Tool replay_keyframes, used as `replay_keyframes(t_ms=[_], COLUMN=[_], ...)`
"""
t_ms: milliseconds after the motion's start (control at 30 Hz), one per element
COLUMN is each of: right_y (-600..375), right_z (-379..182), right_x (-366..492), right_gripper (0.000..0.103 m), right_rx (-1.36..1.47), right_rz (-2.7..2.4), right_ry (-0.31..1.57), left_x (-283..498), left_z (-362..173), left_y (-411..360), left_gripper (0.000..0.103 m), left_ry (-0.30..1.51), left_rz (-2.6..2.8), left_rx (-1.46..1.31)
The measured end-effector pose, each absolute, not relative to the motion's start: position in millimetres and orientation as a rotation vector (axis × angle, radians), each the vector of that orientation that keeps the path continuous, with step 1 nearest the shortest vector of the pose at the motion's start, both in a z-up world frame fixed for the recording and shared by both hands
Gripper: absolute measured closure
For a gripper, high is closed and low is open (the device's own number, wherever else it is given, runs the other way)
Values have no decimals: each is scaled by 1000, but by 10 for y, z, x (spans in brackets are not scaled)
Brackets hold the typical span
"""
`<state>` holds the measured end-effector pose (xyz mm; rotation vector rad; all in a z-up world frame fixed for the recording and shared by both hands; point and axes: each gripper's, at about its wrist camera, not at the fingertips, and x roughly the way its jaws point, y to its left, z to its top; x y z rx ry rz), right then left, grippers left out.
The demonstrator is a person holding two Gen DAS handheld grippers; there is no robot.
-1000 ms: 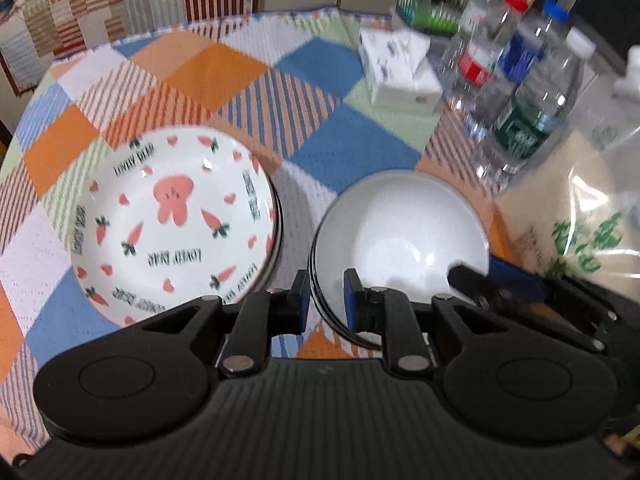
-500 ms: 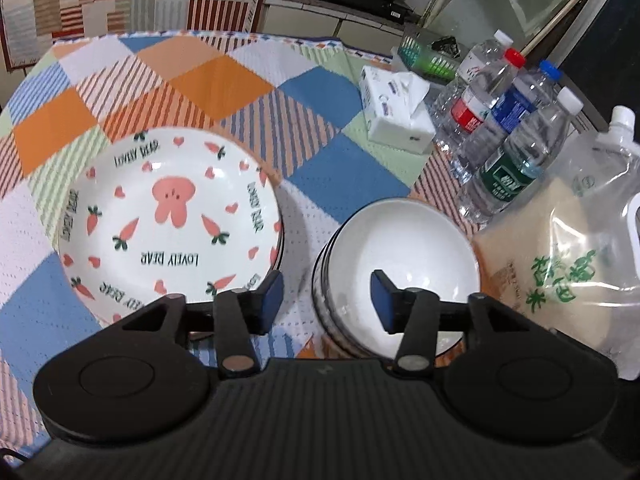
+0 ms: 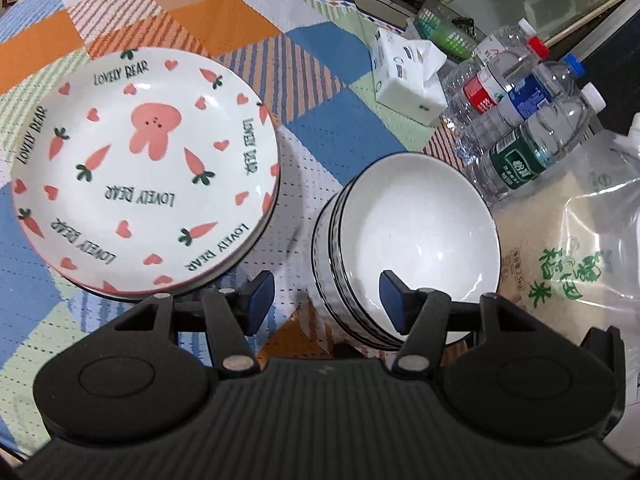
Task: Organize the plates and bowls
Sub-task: 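Grip the three-bowl stack rim with both grippers and lift it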
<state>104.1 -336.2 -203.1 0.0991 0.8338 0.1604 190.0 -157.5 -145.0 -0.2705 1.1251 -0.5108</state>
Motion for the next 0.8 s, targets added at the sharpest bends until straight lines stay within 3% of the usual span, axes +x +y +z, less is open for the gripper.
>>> replay_keyframes(t_ms=[300, 533, 800], right_y=[-3224, -3186, -3208], right_z=[-2136, -2149, -2173], right_x=[1128, 1120, 1235], right_gripper=[8, 7, 6], right_rx=[-43, -86, -92], right_rz=[198, 236, 242], right_ry=[738, 696, 692], left_x=[1863, 1902, 1946], left_z=[-1580, -1692, -1756], left_y=[-1663, -1693, -1637], left_gripper=[48, 62, 62], left_ry=[1105, 1114, 1135], left_rz=[-521, -534, -549], left_rx=[-301, -319, -383])
